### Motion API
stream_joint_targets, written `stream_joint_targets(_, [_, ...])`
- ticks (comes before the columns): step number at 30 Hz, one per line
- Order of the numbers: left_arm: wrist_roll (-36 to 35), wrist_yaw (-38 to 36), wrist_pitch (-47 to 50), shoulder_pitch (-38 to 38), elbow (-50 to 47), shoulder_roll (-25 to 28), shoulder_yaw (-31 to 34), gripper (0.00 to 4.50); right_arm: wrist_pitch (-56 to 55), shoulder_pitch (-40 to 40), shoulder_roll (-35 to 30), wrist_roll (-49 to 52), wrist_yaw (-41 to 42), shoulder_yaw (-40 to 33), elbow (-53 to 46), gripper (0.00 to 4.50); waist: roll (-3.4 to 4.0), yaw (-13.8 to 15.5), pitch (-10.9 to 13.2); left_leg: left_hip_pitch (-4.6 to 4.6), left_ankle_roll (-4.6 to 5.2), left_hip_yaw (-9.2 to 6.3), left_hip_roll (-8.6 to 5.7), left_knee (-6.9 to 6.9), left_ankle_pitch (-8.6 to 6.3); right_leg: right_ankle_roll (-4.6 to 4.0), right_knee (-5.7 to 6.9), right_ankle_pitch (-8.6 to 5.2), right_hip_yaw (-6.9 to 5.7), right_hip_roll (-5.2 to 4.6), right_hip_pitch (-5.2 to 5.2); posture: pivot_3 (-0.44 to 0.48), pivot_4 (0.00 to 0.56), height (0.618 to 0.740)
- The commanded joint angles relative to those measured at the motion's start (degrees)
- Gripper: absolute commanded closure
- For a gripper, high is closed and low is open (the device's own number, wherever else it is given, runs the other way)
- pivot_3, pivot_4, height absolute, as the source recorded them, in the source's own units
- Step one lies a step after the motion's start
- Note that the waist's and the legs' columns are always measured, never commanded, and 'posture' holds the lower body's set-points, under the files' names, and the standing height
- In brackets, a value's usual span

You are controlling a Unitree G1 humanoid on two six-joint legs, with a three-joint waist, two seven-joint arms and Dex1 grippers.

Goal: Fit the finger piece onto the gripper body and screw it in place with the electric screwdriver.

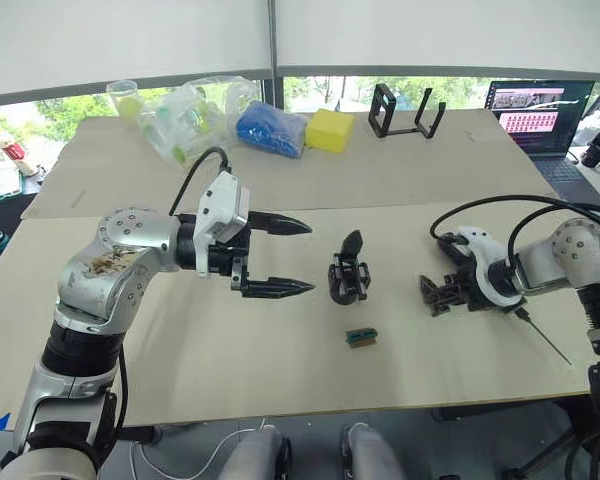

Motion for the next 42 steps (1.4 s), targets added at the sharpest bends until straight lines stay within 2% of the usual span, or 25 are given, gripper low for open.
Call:
stream_joint_targets(1, [-7.7,8.6,9.2,0.1,-2.2,-2.1,5.6,0.0,-22.2,2.0,-4.0,-9.9,11.9,-2.7,-8.3,3.39,-0.01,0.0,0.0,0.01,0.0,-0.01,0.0,0.03,0.0,0.03,0.02,-0.01,-0.02,0.04,0.01,0.0,0.15,0.74])
stream_joint_targets(5, [-14.0,24.1,17.1,-2.6,-1.4,-10.6,10.3,0.0,-34.0,3.6,2.6,-14.7,6.8,-10.8,-12.5,3.39,-0.1,0.0,0.0,0.07,0.01,-0.03,0.0,0.17,-0.01,0.17,0.01,0.05,0.05,0.02,0.17,0.0,0.15,0.74])
stream_joint_targets(9, [-17.3,37.7,20.3,-7.3,3.0,-20.0,13.9,0.0,-40.6,5.1,9.5,-18.3,3.9,-13.2,-19.1,3.39,-0.1,0.5,0.0,0.07,-0.13,-0.09,-0.02,0.18,0.07,0.17,0.05,0.06,0.03,-0.01,0.08,0.0,0.15,0.74])
stream_joint_targets(11, [-17.8,41.7,19.4,-9.7,4.6,-24.2,14.2,0.0,-41.0,5.2,13.2,-18.4,2.5,-13.3,-22.7,3.39,-0.1,0.7,0.0,0.07,-0.21,-0.16,-0.02,0.18,0.11,0.16,0.08,0.06,-0.01,0.01,0.06,0.0,0.15,0.74])
stream_joint_targets(15, [-18.7,46.1,18.2,-12.2,6.6,-28.8,14.9,0.0,-40.3,5.7,17.0,-19.4,1.8,-12.7,-27.8,3.39,-0.1,0.5,0.0,0.07,-0.24,-0.15,-0.05,0.13,0.13,0.15,0.16,0.06,0.01,0.02,0.05,0.0,0.15,0.74])
stream_joint_targets(16, [-19.0,47.2,18.0,-12.6,7.3,-29.6,15.4,0.53,-40.8,5.7,17.6,-20.1,1.8,-12.5,-28.4,3.39,-0.1,0.5,0.0,0.08,-0.24,-0.15,-0.07,0.13,0.13,0.15,0.15,0.06,0.01,0.02,0.07,0.0,0.15,0.74])
stream_joint_targets(19, [-19.8,48.4,18.5,-12.4,7.3,-30.6,15.3,1.73,-41.3,5.9,18.9,-21.3,1.6,-12.5,-29.4,3.39,-0.1,0.4,0.0,0.13,-0.24,-0.14,-0.1,0.15,0.13,0.15,0.11,0.06,0.02,0.04,0.11,0.0,0.15,0.74])
stream_joint_targets(27, [-23.5,50.9,18.9,-11.3,6.6,-31.5,15.5,1.77,-41.2,5.9,20.9,-23.4,2.1,-13.0,-30.9,3.39,-0.09,0.2,0.0,0.2,-0.26,-0.14,-0.1,0.1,0.14,0.15,0.12,0.06,0.03,0.05,0.11,0.0,0.15,0.74])
stream_joint_targets(30, [-23.2,50.7,18.6,-11.1,6.7,-31.4,14.8,2.55,-41.3,5.7,21.2,-23.8,2.2,-13.1,-30.9,3.39,-0.09,0.2,0.0,0.21,-0.27,-0.14,-0.1,0.09,0.15,0.15,0.12,0.06,0.03,0.05,0.12,0.0,0.15,0.74])
stream_joint_targets(34, [-22.0,50.4,17.8,-11.2,6.9,-31.1,13.9,4.47,-41.3,5.0,21.6,-24.3,2.1,-13.4,-31.1,3.39,-0.09,0.2,0.0,0.2,-0.27,-0.14,-0.12,0.09,0.15,0.15,0.12,0.06,0.04,0.05,0.12,0.0,0.15,0.74])
stream_joint_targets(40, [-21.8,49.5,16.7,-12.5,9.4,-30.0,13.8,4.5,-43.4,5.2,20.3,-26.4,4.4,-13.2,-32.8,3.39,-0.09,0.2,0.0,0.22,-0.27,-0.14,-0.12,0.07,0.15,0.14,0.11,0.06,0.04,0.06,0.12,0.0,0.15,0.74])
stream_joint_targets(42, [-21.2,46.3,17.2,-13.6,10.6,-27.7,12.7,4.5,-43.3,5.2,19.1,-25.7,6.4,-13.9,-32.6,2.35,-0.09,0.2,0.0,0.22,-0.27,-0.14,-0.13,0.07,0.15,0.14,0.11,0.06,0.03,0.06,0.13,0.0,0.15,0.74])
